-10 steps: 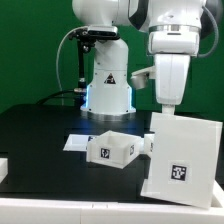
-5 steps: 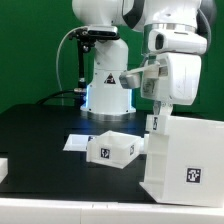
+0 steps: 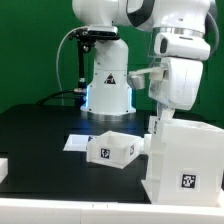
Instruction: Assemble drawer
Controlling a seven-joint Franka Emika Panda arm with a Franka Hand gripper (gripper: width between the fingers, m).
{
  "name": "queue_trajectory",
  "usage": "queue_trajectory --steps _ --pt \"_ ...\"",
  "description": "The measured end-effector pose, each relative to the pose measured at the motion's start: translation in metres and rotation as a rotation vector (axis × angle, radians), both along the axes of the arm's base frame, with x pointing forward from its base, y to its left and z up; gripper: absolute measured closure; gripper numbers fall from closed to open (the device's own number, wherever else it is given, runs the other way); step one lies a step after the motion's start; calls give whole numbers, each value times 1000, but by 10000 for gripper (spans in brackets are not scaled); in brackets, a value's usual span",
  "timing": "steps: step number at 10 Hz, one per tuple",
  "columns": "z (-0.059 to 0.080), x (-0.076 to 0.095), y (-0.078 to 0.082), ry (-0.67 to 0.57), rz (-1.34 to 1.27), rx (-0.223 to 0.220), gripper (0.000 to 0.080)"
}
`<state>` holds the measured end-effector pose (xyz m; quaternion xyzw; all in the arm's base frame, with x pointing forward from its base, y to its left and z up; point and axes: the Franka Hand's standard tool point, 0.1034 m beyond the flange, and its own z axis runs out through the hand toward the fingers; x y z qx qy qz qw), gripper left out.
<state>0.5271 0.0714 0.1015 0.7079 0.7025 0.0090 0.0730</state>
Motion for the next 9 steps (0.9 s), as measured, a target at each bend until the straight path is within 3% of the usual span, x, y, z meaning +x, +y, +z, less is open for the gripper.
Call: queue_trajectory --steps 2,5,9 --pt "-1 2 -5 1 7 0 764" --pt "-3 21 -9 -6 25 -5 764" --pt "-3 20 -4 -5 -11 -1 763"
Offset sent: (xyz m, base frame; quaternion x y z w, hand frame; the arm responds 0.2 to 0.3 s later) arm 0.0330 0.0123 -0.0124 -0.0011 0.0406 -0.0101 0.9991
